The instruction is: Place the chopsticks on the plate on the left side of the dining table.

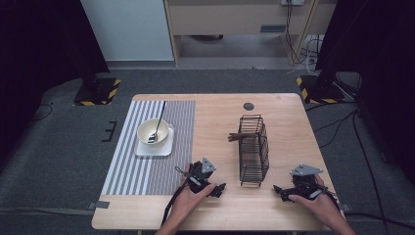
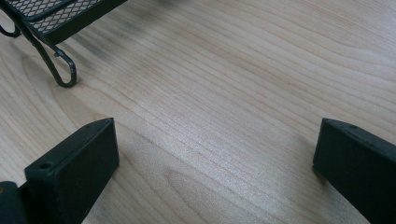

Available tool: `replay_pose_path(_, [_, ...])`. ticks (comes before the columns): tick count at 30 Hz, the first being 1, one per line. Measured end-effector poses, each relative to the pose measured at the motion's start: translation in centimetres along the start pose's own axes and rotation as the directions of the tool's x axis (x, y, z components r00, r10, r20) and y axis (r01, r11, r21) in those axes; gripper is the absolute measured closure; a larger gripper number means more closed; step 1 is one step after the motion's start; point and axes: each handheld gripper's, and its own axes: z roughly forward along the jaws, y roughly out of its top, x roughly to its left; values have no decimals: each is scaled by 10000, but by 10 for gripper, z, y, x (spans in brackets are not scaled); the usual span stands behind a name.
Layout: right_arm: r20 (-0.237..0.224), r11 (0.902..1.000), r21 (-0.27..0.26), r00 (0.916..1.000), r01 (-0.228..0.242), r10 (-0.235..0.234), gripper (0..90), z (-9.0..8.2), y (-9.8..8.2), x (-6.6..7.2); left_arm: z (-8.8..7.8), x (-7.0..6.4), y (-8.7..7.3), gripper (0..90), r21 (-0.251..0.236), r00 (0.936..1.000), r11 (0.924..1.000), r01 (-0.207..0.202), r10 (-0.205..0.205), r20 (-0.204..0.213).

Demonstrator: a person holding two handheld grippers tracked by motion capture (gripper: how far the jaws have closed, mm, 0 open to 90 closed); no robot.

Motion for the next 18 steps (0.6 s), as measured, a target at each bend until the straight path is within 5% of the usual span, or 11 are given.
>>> replay_pose_path(2, [0, 10000, 3, 10000, -2, 2, 2, 0, 0, 0, 1, -2, 0, 0, 139, 9993, 9993, -346, 348, -108])
replay_pose_path(11, [1, 10000, 2, 10000, -2, 2, 2, 0, 0, 0, -1, -4, 1, 41, 105, 9983, 9983, -580, 578, 115])
replay_pose_path(14, [7, 10000, 6, 10000, -6, 6, 2, 0, 0, 0, -4, -8, 3, 44, -116, 9974, 9975, -694, 692, -186])
replay_pose_path(18, [-51, 10000, -10, 10000, 19, -19, 1, 0, 0, 0, -11, -14, 9, 52, -499, 9969, 9956, -788, 788, -24])
